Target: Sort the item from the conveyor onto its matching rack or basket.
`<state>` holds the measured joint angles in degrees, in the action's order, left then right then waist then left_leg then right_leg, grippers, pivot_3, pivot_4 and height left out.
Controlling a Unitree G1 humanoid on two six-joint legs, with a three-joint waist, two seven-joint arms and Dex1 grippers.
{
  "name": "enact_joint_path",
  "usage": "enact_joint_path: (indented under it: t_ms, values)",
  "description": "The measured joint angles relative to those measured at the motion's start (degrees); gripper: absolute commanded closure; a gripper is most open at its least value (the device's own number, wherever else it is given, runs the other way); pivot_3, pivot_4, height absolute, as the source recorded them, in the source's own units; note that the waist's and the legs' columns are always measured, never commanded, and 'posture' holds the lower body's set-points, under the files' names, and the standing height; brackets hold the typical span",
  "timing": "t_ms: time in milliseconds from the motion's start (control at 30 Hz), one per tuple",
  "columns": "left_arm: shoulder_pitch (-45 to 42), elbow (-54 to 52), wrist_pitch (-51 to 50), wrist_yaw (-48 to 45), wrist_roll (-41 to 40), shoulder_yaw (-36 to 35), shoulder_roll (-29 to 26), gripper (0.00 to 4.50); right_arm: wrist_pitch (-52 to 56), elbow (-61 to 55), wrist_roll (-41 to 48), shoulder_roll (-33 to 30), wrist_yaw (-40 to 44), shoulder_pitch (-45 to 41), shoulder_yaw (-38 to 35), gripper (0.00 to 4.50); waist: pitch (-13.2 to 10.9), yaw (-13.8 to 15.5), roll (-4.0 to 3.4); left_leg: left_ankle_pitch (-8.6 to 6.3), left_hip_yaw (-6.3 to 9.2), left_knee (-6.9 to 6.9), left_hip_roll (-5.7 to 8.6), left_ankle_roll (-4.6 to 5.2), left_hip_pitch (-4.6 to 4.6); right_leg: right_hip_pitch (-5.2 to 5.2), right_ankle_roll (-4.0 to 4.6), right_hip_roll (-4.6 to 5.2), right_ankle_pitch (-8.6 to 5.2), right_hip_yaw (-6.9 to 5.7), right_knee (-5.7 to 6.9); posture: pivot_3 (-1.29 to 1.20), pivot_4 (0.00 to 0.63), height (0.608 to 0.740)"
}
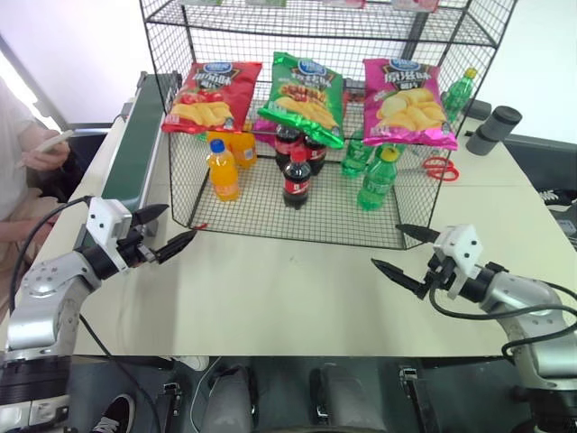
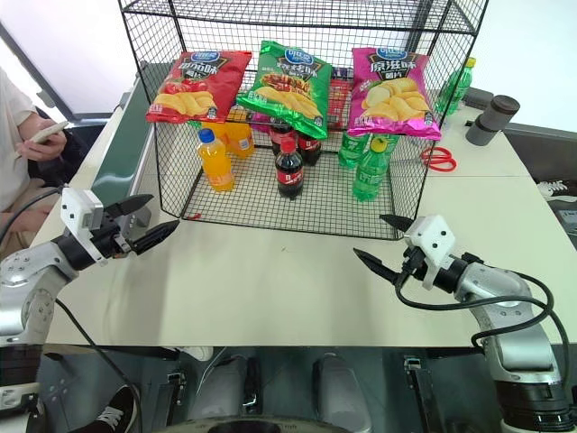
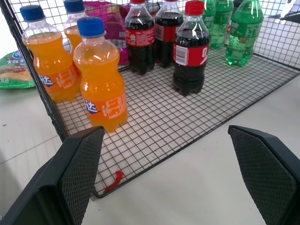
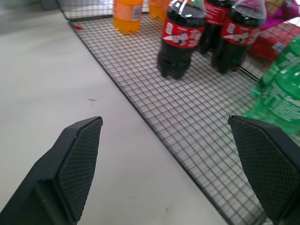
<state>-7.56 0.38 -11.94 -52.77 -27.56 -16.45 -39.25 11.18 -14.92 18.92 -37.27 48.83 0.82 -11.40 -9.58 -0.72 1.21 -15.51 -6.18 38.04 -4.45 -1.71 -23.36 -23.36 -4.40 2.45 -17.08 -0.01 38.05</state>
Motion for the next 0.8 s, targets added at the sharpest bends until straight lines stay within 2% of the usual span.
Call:
enact_joint_path:
  t_ms: [200, 400, 600, 800]
  values:
    - [0.8, -0.2, 1.9, -1.2, 0.5, 0.2, 1.1, 0.00, 2.0, 0.2, 3.7, -0.5, 3.2, -0.2, -0.1, 0.03, 0.0, 0.0, 0.00, 0.00, 0.00, 0.01, 0.00, 0.00, 0.00, 0.01, 0.00, 0.00, 0.00, 0.00, 0.00, 0.00, 0.150, 0.740]
    - [0.9, -0.2, 0.5, -1.5, 0.6, 0.2, 1.0, 0.00, 0.6, 2.2, 3.9, -1.2, 4.0, -0.2, -0.8, 0.03, 0.0, 0.0, 0.00, 0.00, 0.00, 0.01, 0.00, 0.00, 0.00, 0.01, 0.00, 0.00, 0.00, 0.00, 0.01, 0.00, 0.150, 0.740]
    - [-0.4, 4.7, 5.0, -2.4, 4.3, 2.2, 0.9, 0.00, -0.8, 3.2, 3.9, -1.6, 5.1, 0.2, -0.9, 0.03, 0.0, 0.0, -0.01, 0.00, -0.01, 0.02, 0.02, 0.00, 0.01, 0.02, -0.01, 0.00, 0.00, -0.01, 0.03, 0.00, 0.150, 0.740]
    - [-0.7, 5.3, 6.3, -2.4, 4.5, 2.5, 1.0, 0.00, -3.4, 5.5, 2.9, -2.1, 5.7, 1.0, -0.9, 0.03, 0.0, 0.0, -0.01, 0.00, -0.02, 0.03, 0.01, 0.00, 0.02, 0.02, -0.01, 0.00, 0.00, 0.00, 0.04, 0.00, 0.150, 0.740]
